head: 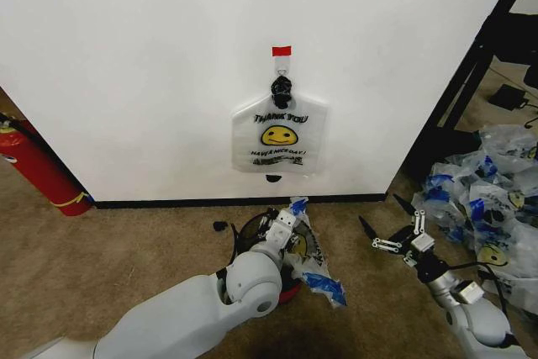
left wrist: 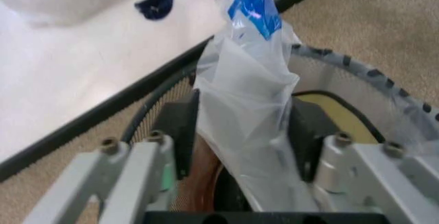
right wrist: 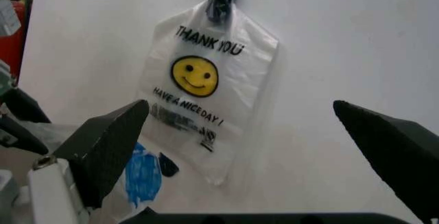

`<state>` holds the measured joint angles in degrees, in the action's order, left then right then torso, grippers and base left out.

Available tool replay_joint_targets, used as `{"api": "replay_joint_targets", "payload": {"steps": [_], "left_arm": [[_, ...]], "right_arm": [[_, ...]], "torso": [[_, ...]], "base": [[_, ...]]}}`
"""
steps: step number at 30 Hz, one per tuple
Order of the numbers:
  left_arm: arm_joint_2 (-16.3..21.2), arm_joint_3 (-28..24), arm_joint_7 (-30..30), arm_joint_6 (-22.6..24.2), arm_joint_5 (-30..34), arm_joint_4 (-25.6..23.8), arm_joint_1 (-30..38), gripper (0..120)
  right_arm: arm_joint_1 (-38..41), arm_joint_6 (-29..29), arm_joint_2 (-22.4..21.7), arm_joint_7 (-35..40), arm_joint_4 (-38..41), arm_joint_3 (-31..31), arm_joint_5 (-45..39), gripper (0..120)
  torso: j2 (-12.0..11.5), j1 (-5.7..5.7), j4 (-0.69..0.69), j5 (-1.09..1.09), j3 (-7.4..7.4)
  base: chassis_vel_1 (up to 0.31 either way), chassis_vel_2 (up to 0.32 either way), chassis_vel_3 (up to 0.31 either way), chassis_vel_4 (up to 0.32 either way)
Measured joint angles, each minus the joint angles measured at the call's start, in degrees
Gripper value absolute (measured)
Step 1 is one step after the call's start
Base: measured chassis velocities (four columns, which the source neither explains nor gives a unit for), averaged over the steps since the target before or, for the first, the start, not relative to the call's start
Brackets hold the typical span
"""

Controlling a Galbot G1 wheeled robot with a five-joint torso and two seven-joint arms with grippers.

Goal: Pick up the garbage bag from the wall and place it over the trash bin.

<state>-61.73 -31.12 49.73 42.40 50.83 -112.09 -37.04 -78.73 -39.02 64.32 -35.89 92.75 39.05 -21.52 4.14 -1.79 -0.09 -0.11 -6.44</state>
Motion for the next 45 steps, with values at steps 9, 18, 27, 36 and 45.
{"api": "replay_joint_targets", "payload": {"steps": [9, 18, 27, 36, 45], "left_arm": [[1.2, 3.1, 0.3, -1.1, 2.0, -0.3, -2.8, 8], [2.3, 8.4, -1.9, -2.5, 1.8, -1.3, -8.2, 0], [2.0, 13.6, -4.6, -4.4, -1.5, -0.3, -12.7, 0], [3.0, 17.6, -5.9, -5.2, -3.1, -1.3, -15.5, 0], [2.2, 17.2, -7.0, -5.8, -6.1, -0.8, -17.3, 0]], "right_arm": [[0.3, -0.1, 0.4, -0.3, -0.5, -0.7, 0.3, 100], [1.9, 2.7, -0.3, 0.0, -4.8, -5.8, -5.5, 100], [2.9, 9.9, -1.3, 2.3, -5.2, -12.0, -14.2, 100], [4.1, 23.6, -5.7, 15.1, 0.1, -25.4, -27.1, 100], [10.1, 40.2, -10.2, 22.6, 3.1, -29.1, -34.1, 100]], "torso": [[0.0, 0.00, 0.00, 0.00, 0.00], [0.0, 0.00, 0.00, 0.00, 0.00], [0.0, 0.00, -0.01, -0.01, 0.01], [0.0, 0.00, 0.00, 0.01, 0.00], [0.0, 0.00, 0.00, 0.01, 0.00]], "base": [[0.000, 0.000, 0.000, 0.000], [0.000, 0.000, 0.000, 0.000], [0.000, 0.000, 0.000, 0.000], [0.000, 0.000, 0.000, 0.000], [0.000, 0.000, 0.000, 0.000]]}}
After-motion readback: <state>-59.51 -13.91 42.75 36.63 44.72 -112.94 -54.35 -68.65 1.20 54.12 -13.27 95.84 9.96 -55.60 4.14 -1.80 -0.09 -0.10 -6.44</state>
